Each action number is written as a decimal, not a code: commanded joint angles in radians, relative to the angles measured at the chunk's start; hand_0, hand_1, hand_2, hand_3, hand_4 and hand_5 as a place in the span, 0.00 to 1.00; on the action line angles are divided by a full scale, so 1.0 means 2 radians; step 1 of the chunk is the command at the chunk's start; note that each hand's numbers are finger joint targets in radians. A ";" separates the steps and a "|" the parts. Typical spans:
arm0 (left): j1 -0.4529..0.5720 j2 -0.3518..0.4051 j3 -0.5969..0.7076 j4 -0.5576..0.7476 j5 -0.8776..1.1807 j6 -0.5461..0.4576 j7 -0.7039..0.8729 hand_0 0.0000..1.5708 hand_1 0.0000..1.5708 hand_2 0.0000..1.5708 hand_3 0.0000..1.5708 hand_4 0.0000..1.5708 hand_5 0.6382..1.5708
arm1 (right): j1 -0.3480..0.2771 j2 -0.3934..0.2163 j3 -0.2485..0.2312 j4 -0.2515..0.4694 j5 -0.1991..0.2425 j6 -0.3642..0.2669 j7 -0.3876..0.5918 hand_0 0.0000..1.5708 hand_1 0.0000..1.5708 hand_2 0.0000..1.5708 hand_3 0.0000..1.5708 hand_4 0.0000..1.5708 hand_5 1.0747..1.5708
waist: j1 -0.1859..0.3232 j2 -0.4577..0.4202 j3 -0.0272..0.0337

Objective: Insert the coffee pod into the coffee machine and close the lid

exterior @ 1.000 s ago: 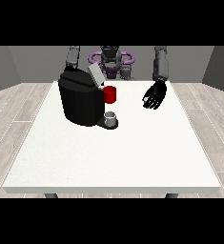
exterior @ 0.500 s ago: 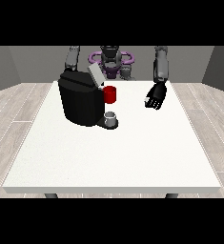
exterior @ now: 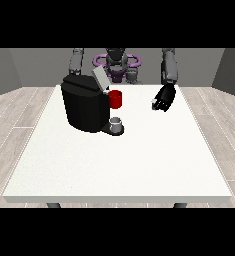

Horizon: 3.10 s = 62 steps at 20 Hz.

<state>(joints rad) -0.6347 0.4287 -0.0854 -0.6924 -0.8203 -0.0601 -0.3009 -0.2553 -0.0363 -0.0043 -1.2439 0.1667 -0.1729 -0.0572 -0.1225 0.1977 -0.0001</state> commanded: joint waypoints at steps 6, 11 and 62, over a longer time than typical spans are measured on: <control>-0.037 -0.036 0.014 -0.012 0.025 -0.084 0.029 0.90 0.90 0.89 0.84 0.33 1.00 | 0.012 -0.004 0.001 0.031 0.013 -0.001 0.034 0.00 0.00 0.00 0.00 0.00 1.00 | 0.005 -0.065 0.0002; -0.075 -0.038 0.012 -0.047 0.033 -0.148 0.039 0.90 0.90 0.89 0.85 0.34 1.00 | 0.001 -0.003 -0.014 0.071 0.013 -0.016 0.011 0.00 0.00 0.00 0.00 0.00 1.00 | 0.022 -0.076 0.0002; -0.291 -0.008 0.100 0.022 0.037 -0.168 0.109 0.76 0.76 0.80 0.76 0.27 1.00 | -0.104 -0.032 -0.030 -0.028 -0.010 0.016 0.043 0.00 0.00 0.00 0.00 0.02 1.00 | -0.094 0.051 0.0001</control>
<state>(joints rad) -1.2279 0.4225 0.1198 -0.6568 -0.7323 -0.4294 -0.0742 -0.4495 -0.0821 -0.0533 -1.2823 0.1672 -0.1726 0.0234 -0.2912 0.2867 0.0003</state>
